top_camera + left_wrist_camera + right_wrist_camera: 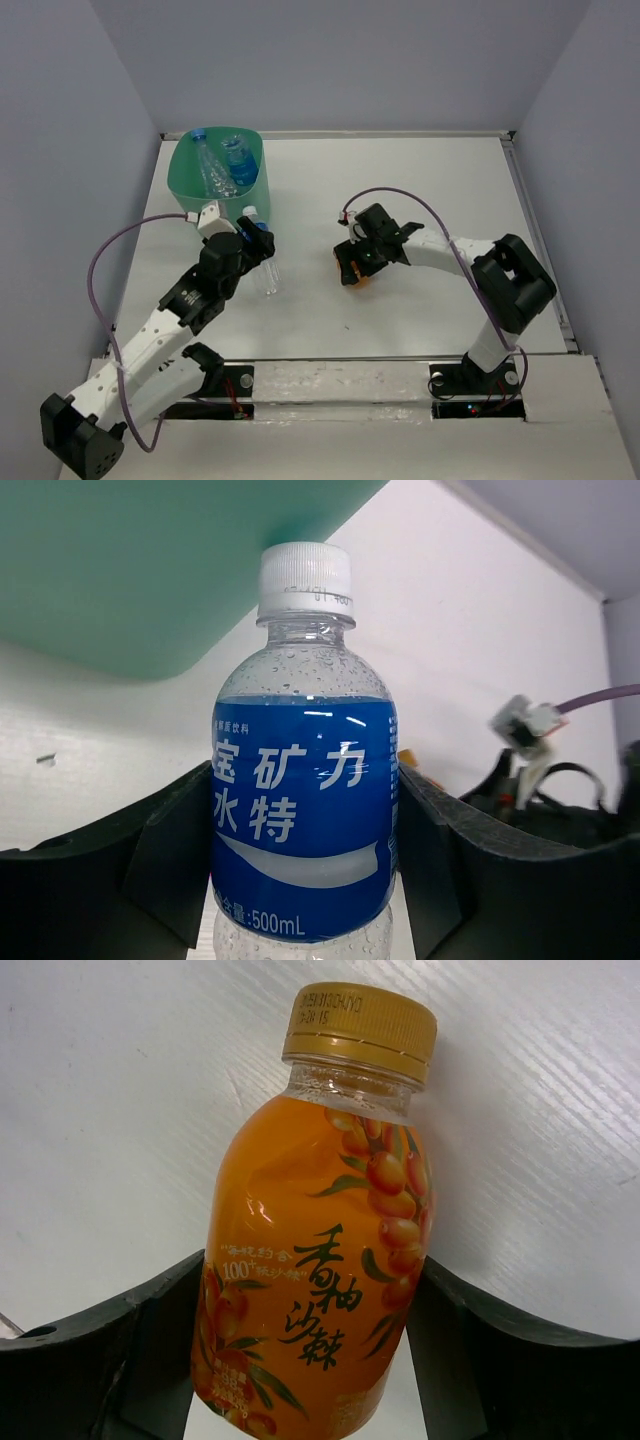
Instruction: Put the plastic bottles in the bin
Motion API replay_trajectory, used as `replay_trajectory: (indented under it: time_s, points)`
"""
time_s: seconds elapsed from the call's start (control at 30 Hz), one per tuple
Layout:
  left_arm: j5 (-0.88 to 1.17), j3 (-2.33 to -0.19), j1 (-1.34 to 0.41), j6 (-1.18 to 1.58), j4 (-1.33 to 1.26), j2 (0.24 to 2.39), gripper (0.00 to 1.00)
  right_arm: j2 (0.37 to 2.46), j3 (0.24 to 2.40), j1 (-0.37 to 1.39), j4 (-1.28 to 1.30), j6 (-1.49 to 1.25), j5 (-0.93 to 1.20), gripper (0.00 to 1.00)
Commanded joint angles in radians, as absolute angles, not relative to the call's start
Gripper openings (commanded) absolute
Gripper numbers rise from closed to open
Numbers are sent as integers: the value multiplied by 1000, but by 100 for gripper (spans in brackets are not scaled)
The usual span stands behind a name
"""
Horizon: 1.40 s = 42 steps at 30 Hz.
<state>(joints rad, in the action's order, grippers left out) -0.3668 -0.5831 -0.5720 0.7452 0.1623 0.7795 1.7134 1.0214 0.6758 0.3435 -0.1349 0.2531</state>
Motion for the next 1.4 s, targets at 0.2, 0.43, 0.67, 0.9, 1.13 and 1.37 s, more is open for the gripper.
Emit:
replay_trajectory:
  time_s: [0.2, 0.43, 0.67, 0.9, 1.13, 1.37]
  points:
    - [-538, -957, -588, 468, 140, 765, 50, 1565, 1009, 683, 249, -186, 225, 52]
    - [-926, -1129, -557, 143, -98, 1001, 50, 1453, 937, 692, 155, -204, 235, 52]
    - [-1005, -1233, -368, 6, -319, 1202, 50, 1362, 868, 692, 49, -236, 281, 52]
    - [-1035, -1316, -250, -135, -534, 1325, 49, 1344, 847, 722, -23, -265, 279, 52]
    - [-1028, -1303, -244, -250, -711, 1419, 49, 1351, 845, 753, -69, -282, 268, 52]
    - [-1040, -1154, -244, -431, -1057, 1517, 49, 1312, 838, 773, -135, -304, 249, 52]
